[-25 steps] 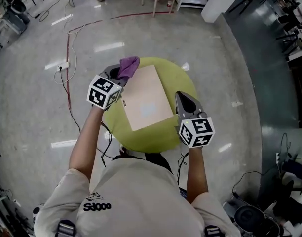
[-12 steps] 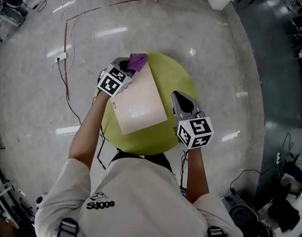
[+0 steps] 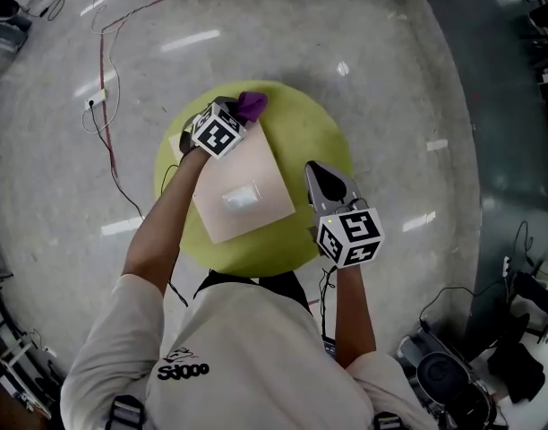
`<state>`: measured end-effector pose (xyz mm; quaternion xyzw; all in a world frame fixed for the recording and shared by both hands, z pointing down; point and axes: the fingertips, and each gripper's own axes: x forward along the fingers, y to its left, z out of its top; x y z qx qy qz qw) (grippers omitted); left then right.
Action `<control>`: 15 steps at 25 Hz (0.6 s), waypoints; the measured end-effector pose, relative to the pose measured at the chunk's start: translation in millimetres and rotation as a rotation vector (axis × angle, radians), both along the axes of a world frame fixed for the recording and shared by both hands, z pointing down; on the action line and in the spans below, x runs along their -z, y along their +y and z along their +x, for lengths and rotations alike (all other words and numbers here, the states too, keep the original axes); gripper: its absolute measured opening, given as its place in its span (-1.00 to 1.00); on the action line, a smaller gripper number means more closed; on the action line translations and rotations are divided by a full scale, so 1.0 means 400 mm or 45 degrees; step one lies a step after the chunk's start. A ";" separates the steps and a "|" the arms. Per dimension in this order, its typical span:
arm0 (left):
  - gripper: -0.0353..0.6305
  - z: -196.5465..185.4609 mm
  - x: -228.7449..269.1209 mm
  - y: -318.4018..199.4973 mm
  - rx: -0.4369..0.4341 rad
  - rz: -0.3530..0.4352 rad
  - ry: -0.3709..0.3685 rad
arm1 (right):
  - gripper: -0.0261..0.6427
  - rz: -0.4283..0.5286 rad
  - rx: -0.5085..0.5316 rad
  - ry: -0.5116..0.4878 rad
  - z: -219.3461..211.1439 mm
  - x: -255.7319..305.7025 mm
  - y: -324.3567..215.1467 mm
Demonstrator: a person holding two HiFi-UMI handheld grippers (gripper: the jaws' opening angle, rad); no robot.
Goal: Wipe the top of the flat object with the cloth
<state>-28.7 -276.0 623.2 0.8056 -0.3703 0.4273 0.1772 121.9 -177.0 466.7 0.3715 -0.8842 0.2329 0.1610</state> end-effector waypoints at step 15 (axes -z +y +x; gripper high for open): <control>-0.70 0.120 -0.030 0.113 -0.138 0.029 0.094 | -0.89 -0.020 -0.118 0.010 0.033 -0.042 0.053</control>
